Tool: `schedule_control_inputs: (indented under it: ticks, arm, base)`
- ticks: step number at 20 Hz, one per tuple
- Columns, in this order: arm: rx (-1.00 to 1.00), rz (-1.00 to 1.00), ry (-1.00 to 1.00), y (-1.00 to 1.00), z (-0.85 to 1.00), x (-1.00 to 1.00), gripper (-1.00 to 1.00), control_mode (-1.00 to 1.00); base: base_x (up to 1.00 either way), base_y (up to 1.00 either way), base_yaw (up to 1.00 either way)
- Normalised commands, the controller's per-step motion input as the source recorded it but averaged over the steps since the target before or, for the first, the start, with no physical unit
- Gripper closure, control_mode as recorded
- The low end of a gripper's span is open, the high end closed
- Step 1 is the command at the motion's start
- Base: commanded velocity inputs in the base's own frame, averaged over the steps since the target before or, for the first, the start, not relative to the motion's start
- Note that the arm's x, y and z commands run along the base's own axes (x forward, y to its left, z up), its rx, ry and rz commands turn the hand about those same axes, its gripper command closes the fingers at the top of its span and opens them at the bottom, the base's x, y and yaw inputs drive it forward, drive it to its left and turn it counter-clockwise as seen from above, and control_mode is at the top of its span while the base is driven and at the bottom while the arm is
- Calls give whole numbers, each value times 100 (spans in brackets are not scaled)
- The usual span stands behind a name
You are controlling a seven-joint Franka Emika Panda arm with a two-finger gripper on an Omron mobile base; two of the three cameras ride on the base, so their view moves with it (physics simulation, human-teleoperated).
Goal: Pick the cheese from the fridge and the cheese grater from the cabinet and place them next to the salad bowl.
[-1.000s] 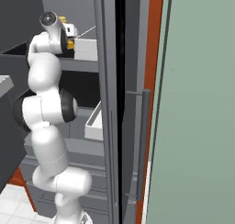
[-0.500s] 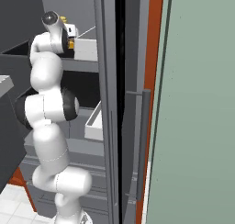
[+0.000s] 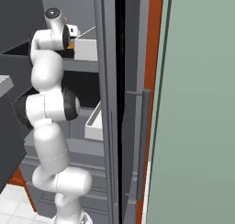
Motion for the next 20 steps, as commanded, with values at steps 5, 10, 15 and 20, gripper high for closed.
schedule_control_inputs:
  ticks: [5, 10, 15, 20]
  arm:
    - [0, 0, -19, 16, -98, 6, 100, -100]
    - [6, 0, -48, 6, -42, 35, 100, -100]
    - [4, 0, -44, 1, -22, 38, 100, -100]
    - [4, 0, -19, -1, 19, -9, 100, -100]
  base:
    - [0, 0, 0]
    - [0, 0, 0]
    - [0, 0, 0]
    - [0, 0, 0]
